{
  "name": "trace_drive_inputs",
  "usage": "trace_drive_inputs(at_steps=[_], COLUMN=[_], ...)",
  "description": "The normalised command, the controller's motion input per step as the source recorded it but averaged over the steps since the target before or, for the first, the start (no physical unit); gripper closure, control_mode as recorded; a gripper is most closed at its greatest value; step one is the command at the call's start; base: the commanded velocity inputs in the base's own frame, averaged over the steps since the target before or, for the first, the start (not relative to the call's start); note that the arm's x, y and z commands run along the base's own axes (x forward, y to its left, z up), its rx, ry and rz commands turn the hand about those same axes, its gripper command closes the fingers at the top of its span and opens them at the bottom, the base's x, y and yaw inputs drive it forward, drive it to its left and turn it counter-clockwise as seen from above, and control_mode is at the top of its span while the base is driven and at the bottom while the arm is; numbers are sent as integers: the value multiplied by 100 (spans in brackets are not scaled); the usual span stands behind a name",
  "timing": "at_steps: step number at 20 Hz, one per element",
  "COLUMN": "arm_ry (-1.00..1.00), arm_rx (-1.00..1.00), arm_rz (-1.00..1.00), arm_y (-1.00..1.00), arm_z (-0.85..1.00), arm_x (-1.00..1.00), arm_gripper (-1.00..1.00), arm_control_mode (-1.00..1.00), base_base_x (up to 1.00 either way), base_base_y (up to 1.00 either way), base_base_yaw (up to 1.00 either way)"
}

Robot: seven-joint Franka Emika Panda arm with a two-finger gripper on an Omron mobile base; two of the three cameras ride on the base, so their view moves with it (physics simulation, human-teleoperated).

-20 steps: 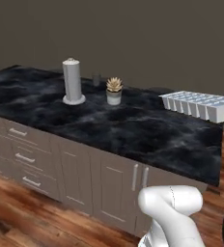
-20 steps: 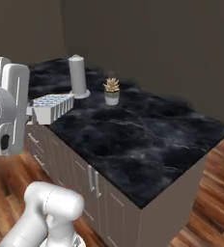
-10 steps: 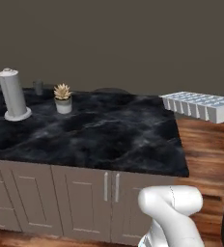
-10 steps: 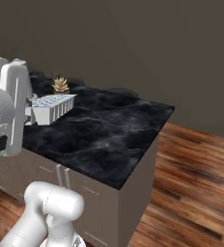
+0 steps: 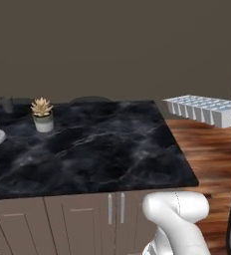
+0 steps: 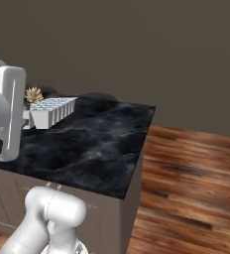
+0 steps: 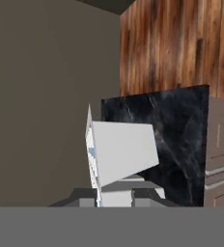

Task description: Open the freezer door, pick up the ice cube tray from the freezer, and place it on the dining counter.

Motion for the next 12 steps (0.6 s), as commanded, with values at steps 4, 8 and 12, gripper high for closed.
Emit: trace_drive_inputs(at_steps=[4,8,12], arm_ry=[0,0,0], arm_rx=[0,0,0], arm_rz=[0,0,0], arm_y=[0,0,0], arm_z=[0,0,0], arm_x=[0,0,0], arm_gripper=[100,100,100], arm_control_mode=[100,100,100], base_base_x=[51,49,47], base_base_y=[27,21,25], base_base_yaw=[-27,-19,-15])
